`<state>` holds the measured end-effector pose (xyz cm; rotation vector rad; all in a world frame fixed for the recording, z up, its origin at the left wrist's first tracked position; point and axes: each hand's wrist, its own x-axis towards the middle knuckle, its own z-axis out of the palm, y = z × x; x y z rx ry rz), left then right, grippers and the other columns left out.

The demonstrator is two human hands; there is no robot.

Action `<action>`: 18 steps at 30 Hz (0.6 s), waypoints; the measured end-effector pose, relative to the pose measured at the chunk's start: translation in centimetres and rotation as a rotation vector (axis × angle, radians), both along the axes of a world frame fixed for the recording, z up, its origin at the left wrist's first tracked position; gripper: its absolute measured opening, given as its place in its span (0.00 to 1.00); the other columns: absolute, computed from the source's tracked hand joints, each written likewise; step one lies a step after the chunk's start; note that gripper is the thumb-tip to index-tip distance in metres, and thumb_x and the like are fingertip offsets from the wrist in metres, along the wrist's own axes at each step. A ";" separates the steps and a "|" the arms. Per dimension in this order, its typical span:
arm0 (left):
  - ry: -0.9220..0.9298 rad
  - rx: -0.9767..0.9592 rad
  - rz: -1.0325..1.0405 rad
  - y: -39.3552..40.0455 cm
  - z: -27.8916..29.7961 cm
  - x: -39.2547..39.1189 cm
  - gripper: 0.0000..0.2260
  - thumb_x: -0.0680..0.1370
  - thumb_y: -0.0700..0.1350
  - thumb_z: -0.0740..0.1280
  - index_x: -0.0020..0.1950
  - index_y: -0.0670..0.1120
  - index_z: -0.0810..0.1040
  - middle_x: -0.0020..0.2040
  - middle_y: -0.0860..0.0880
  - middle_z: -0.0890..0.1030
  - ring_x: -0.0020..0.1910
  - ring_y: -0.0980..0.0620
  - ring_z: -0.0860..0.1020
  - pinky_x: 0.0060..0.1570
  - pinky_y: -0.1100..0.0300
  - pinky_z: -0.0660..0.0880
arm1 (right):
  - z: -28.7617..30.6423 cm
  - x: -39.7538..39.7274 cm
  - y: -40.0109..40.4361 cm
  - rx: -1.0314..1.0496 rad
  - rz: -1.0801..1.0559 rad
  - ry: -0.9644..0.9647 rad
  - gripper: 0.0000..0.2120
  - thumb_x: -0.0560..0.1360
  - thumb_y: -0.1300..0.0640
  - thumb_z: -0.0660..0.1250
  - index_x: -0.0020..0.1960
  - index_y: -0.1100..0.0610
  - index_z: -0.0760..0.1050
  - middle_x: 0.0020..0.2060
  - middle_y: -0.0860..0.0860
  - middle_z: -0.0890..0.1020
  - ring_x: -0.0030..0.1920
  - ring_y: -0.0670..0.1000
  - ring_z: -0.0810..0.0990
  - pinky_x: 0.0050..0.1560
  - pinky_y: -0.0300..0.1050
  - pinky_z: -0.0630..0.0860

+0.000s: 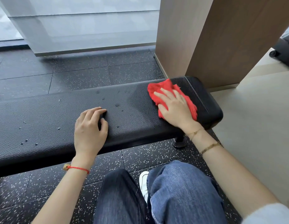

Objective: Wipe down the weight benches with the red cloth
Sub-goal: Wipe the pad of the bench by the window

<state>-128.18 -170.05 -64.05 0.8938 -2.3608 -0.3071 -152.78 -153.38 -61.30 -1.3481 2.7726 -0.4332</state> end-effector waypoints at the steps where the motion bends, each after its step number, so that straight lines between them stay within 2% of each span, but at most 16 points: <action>1: 0.001 0.000 0.000 0.0 -0.1 0.0 0.12 0.78 0.39 0.66 0.61 0.45 0.80 0.61 0.48 0.80 0.63 0.45 0.75 0.66 0.49 0.70 | -0.1 0.7 1.0 -0.011 0.037 0.011 0.23 0.78 0.46 0.58 0.73 0.40 0.66 0.75 0.42 0.65 0.74 0.56 0.61 0.76 0.53 0.55; 3: -0.001 0.000 -0.002 -0.1 -0.2 0.1 0.12 0.78 0.39 0.66 0.61 0.45 0.79 0.62 0.49 0.80 0.64 0.46 0.74 0.65 0.50 0.69 | -0.4 1.1 3.2 -0.047 0.030 0.039 0.23 0.77 0.46 0.58 0.72 0.40 0.68 0.74 0.42 0.67 0.73 0.55 0.63 0.75 0.53 0.58; 7: 0.000 -0.001 -0.009 -0.3 -0.3 0.1 0.12 0.78 0.40 0.66 0.61 0.46 0.79 0.62 0.49 0.80 0.64 0.46 0.74 0.65 0.50 0.70 | -0.5 -1.3 6.4 -0.072 -0.212 0.079 0.22 0.78 0.50 0.61 0.72 0.42 0.68 0.74 0.45 0.67 0.73 0.57 0.64 0.74 0.54 0.58; 12: -0.004 -0.013 -0.009 -0.2 -0.4 0.0 0.12 0.78 0.40 0.66 0.62 0.46 0.79 0.62 0.49 0.80 0.64 0.45 0.74 0.65 0.49 0.69 | 0.0 -4.9 4.2 -0.040 -0.434 0.056 0.22 0.80 0.49 0.58 0.74 0.44 0.66 0.76 0.48 0.64 0.73 0.61 0.62 0.75 0.54 0.55; 15: -0.013 -0.013 -0.001 0.0 -0.3 0.1 0.12 0.78 0.39 0.66 0.62 0.45 0.79 0.62 0.48 0.80 0.64 0.45 0.74 0.65 0.49 0.69 | 0.5 -6.4 0.5 -0.032 -0.461 0.008 0.23 0.80 0.49 0.56 0.74 0.44 0.66 0.77 0.48 0.63 0.73 0.61 0.60 0.75 0.54 0.54; 18: -0.023 -0.012 -0.003 0.0 -0.1 0.0 0.12 0.78 0.39 0.66 0.61 0.45 0.79 0.62 0.48 0.80 0.63 0.45 0.74 0.65 0.48 0.70 | 0.7 -6.6 -2.8 0.000 -0.364 -0.007 0.22 0.80 0.48 0.55 0.74 0.44 0.65 0.77 0.48 0.63 0.74 0.61 0.59 0.76 0.54 0.53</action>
